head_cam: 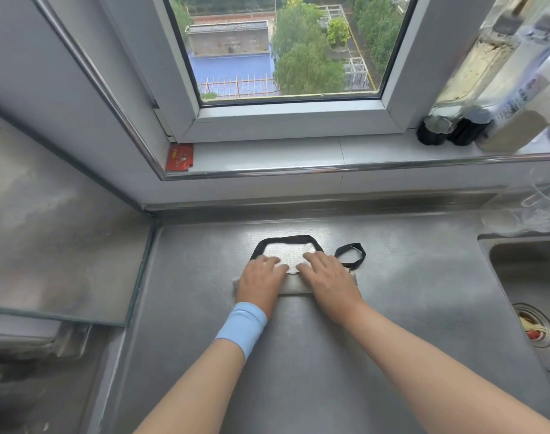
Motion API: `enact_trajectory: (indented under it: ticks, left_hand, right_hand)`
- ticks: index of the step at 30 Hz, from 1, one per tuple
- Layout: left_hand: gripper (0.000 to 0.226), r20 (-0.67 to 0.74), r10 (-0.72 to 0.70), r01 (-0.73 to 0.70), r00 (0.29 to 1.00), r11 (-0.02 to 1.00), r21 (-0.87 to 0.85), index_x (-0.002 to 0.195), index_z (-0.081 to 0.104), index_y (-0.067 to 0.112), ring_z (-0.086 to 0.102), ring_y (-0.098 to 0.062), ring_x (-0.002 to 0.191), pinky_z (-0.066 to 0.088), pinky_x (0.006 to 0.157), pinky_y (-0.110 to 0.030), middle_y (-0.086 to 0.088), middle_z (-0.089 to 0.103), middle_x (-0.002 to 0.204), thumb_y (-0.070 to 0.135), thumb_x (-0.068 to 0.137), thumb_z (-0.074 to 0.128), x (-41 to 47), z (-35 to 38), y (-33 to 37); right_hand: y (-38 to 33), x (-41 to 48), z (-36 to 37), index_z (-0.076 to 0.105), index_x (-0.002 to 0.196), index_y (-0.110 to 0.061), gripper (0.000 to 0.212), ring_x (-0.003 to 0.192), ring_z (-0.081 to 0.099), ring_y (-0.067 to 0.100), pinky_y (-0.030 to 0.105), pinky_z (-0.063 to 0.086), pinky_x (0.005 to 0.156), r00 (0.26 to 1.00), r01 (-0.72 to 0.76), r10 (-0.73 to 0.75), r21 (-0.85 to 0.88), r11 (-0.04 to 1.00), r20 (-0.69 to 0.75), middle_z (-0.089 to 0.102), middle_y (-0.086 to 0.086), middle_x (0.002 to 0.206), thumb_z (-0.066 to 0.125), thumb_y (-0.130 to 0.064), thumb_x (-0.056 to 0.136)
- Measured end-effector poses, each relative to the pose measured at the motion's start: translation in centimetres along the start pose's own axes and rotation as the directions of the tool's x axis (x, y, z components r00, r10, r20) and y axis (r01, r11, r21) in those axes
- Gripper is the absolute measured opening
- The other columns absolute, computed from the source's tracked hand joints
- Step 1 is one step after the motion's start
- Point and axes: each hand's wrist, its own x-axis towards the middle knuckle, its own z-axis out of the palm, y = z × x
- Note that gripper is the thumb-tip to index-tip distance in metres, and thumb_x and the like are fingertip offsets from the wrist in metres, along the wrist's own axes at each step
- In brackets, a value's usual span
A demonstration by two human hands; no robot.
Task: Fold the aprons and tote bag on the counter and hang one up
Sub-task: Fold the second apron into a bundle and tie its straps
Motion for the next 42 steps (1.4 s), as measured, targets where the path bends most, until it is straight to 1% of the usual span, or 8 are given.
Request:
enact_trajectory:
  ticks: [5, 9, 15, 20, 24, 28, 35, 42]
  left_hand:
    - [0.066, 0.246, 0.042, -0.036, 0.969, 0.999, -0.029, 0.143, 0.044, 0.025, 0.041, -0.019, 0.138, 0.02, 0.113, -0.06, 0.009, 0.045, 0.147, 0.027, 0.077, 0.045, -1.7, 1.9, 0.6]
    - [0.067, 0.312, 0.07, -0.07, 0.947, 0.997, -0.01, 0.151, 0.029, 0.029, 0.021, -0.019, 0.147, 0.0, 0.113, -0.06, 0.008, 0.026, 0.158, 0.047, 0.087, 0.038, -2.2, 2.0, -1.6]
    - [0.057, 0.331, 0.066, -0.004, 0.941, 0.983, -0.186, 0.143, 0.031, 0.026, 0.004, -0.015, 0.15, -0.008, 0.12, -0.047, 0.01, 0.013, 0.161, 0.046, 0.093, 0.049, -1.7, 1.2, -3.1]
    - [0.041, 0.335, 0.021, 0.033, 0.942, 0.988, -0.154, 0.128, 0.05, 0.024, 0.022, -0.018, 0.146, 0.009, 0.119, -0.053, 0.008, 0.032, 0.153, 0.035, 0.09, 0.061, -1.7, 0.0, -2.6]
    - [0.029, 0.241, 0.007, 0.0, 0.971, 1.0, -0.029, 0.083, 0.061, 0.02, 0.061, -0.023, 0.082, 0.048, 0.074, -0.031, 0.002, 0.062, 0.089, 0.007, 0.063, 0.078, -1.8, -1.5, -1.7]
    - [0.015, 0.33, -0.144, 0.199, 0.933, 0.97, -0.137, 0.096, 0.056, 0.02, 0.056, -0.025, 0.086, 0.046, 0.071, -0.033, 0.0, 0.059, 0.099, 0.009, 0.091, 0.047, -1.5, -6.6, -1.8]
    - [0.034, 0.497, -0.135, 0.327, 0.857, 0.889, -0.321, 0.109, 0.052, 0.043, 0.058, -0.021, 0.087, 0.046, 0.069, -0.028, 0.01, 0.06, 0.095, 0.016, 0.088, 0.051, -4.2, -15.7, -3.0]
    - [0.012, 0.44, -0.137, 0.369, 0.888, 0.782, -0.502, 0.09, 0.058, 0.033, 0.065, -0.02, 0.076, 0.056, 0.07, -0.034, 0.0, 0.068, 0.085, 0.03, 0.078, 0.058, -8.4, -22.4, -0.6]
  right_hand:
    - [0.1, -1.3, 2.0, 0.033, 0.152, -0.013, 0.058, 0.149, 0.021, 0.024, 0.041, 0.003, 0.121, 0.985, -0.054, 0.012, 0.241, 0.969, 0.173, 0.027, 0.007, 0.16, 0.022, -0.034, 0.098]
    - [1.4, -1.7, 1.8, 0.013, 0.158, -0.022, 0.071, 0.151, 0.001, 0.012, 0.039, -0.004, 0.122, 0.968, 0.036, -0.095, 0.243, 0.969, 0.233, 0.006, -0.005, 0.163, 0.029, -0.045, 0.092]
    - [2.4, -1.1, 1.9, 0.035, 0.15, -0.015, 0.054, 0.15, 0.009, 0.011, 0.028, -0.004, 0.121, 0.967, 0.017, -0.101, 0.334, 0.942, 0.234, 0.016, -0.003, 0.163, 0.047, -0.035, 0.101]
    - [1.7, 0.0, 0.4, 0.065, 0.105, -0.013, 0.019, 0.128, 0.053, 0.031, 0.048, 0.037, 0.108, 0.98, 0.13, -0.133, 0.029, 0.991, 0.151, 0.056, 0.012, 0.138, 0.051, -0.018, 0.094]
    - [0.6, 0.9, -3.5, 0.061, 0.108, -0.014, 0.043, 0.096, 0.057, 0.028, 0.037, 0.036, 0.087, 0.961, 0.193, -0.179, -0.044, 0.98, 0.209, 0.061, 0.005, 0.115, 0.02, -0.014, 0.093]
    - [0.4, 1.9, -8.6, 0.055, 0.118, -0.021, 0.025, 0.092, 0.058, 0.023, 0.033, 0.036, 0.071, 0.92, 0.075, -0.133, 0.168, 0.983, 0.368, 0.057, -0.003, 0.116, 0.046, -0.035, 0.1]
    - [-2.5, 2.8, -18.7, 0.065, 0.079, -0.022, 0.011, 0.047, 0.056, 0.017, 0.028, 0.049, 0.045, 0.822, -0.143, -0.005, 0.214, 0.966, 0.57, 0.063, 0.0, 0.064, 0.064, -0.031, 0.074]
    - [-6.8, 3.0, -25.5, 0.065, 0.092, -0.015, 0.032, 0.072, 0.05, 0.021, 0.029, 0.038, 0.066, 0.697, -0.307, 0.012, 0.282, 0.909, 0.717, 0.058, 0.003, 0.087, 0.058, -0.042, 0.076]
